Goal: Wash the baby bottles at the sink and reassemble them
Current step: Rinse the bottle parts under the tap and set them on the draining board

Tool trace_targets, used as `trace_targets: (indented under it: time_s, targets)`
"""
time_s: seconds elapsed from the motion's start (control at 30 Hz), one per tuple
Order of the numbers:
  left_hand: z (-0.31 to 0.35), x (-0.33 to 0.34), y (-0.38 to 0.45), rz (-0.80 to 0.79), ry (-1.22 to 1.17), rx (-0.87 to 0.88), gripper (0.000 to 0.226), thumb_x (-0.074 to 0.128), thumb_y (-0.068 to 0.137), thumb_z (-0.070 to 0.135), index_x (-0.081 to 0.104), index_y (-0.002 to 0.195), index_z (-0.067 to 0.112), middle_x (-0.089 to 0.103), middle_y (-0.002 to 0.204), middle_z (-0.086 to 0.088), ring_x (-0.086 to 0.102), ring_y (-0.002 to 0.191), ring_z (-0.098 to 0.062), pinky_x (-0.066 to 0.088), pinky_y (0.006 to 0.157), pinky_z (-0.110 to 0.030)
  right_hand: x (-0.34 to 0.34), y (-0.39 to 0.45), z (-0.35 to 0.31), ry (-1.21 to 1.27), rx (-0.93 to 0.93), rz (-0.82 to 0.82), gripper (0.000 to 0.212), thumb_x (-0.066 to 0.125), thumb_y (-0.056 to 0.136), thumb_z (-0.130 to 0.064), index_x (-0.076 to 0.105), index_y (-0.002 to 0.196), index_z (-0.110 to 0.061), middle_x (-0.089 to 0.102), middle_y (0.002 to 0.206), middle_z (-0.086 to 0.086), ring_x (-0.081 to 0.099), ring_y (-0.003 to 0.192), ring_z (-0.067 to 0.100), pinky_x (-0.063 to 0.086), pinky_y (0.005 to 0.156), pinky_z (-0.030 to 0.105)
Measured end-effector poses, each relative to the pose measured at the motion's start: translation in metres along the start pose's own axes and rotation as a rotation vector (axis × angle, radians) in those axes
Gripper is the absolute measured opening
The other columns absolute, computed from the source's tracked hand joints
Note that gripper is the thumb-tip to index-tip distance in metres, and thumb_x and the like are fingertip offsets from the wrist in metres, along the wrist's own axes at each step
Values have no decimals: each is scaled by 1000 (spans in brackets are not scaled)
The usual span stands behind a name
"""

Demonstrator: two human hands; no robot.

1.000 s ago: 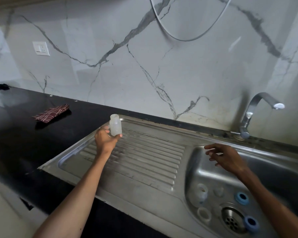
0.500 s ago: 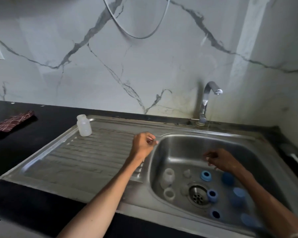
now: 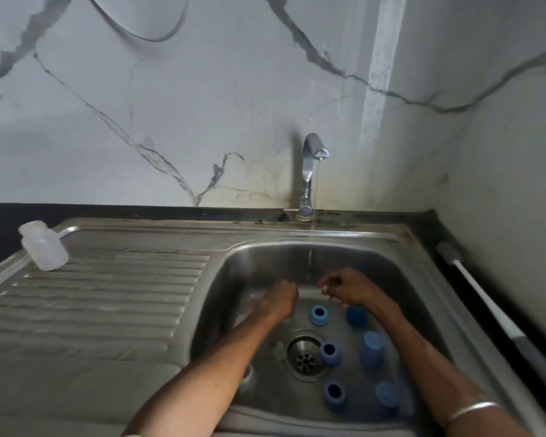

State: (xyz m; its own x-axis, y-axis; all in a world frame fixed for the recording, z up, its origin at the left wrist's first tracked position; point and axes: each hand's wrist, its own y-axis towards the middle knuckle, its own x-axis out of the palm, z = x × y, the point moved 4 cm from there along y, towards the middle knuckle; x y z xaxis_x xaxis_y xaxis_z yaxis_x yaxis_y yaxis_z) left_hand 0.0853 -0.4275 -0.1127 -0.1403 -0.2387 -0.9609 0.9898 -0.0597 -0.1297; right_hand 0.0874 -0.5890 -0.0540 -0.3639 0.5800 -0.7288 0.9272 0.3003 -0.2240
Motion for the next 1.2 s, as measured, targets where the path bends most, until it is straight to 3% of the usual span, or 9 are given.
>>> trace_targets:
  time_s: [0.17,0.3,0.37,0.47,0.57,0.67,0.9,1.07,1.2]
  targets:
    - [-2,23,14,-11,79,83,32,54,96,5,56,128,4,52,139,-20,50,128,-35,37,102,-34,0,8,10,32,21,32,23,62,93,-15,68,112,-25,67,107,-6,62,98,10,49,76,22]
    - [0,11,15,21,-7,59,24,60,92,4,66,114,7,61,124,-19,60,117,-36,49,99,-40,3,13,12,30,19,46,22,62,93,-16,67,113,-24,66,112,-4,61,100,9,49,91,27]
    - [-1,2,17,76,-161,2,17,70,87,6,71,103,12,69,111,-12,67,107,-28,55,94,-41,2,12,12,32,24,61,22,62,93,-15,67,113,-23,66,112,-4,61,100,9,50,94,29]
    - [0,-16,19,192,-495,-3,13,77,84,7,76,97,11,75,98,-3,68,85,-4,57,81,-19,1,11,14,37,27,95,23,60,93,-12,65,113,-23,65,112,-4,61,97,9,51,91,30]
    - [1,-32,19,258,-751,-33,22,75,85,4,74,107,5,74,104,-2,65,89,-3,47,70,-2,1,12,15,66,30,129,25,59,94,-12,62,117,-22,63,111,-3,62,95,9,53,83,28]
    - [-3,-32,20,264,-970,-81,26,74,86,5,73,112,7,73,112,-7,69,101,-12,54,82,-14,-1,14,17,89,26,171,26,59,95,-13,61,119,-23,64,112,-1,63,94,9,55,86,31]
    - [11,-27,22,99,-1493,-132,35,58,93,-9,64,126,1,68,116,-14,68,102,-23,60,78,-23,2,16,12,146,-13,209,35,61,93,-10,59,124,-25,65,113,-2,65,93,10,57,85,33]
    - [20,-29,24,-14,-1632,-151,28,54,97,-5,69,117,10,74,104,-11,73,92,-19,60,75,-24,0,14,3,208,-97,283,31,63,91,-14,58,119,-28,62,104,-9,62,90,10,58,82,39]
    - [20,-35,18,-22,-1586,-130,29,61,90,-10,69,114,3,74,104,-19,73,94,-26,61,75,-28,1,14,3,225,-101,274,42,64,91,-15,54,130,-26,60,115,-5,58,90,8,58,84,38]
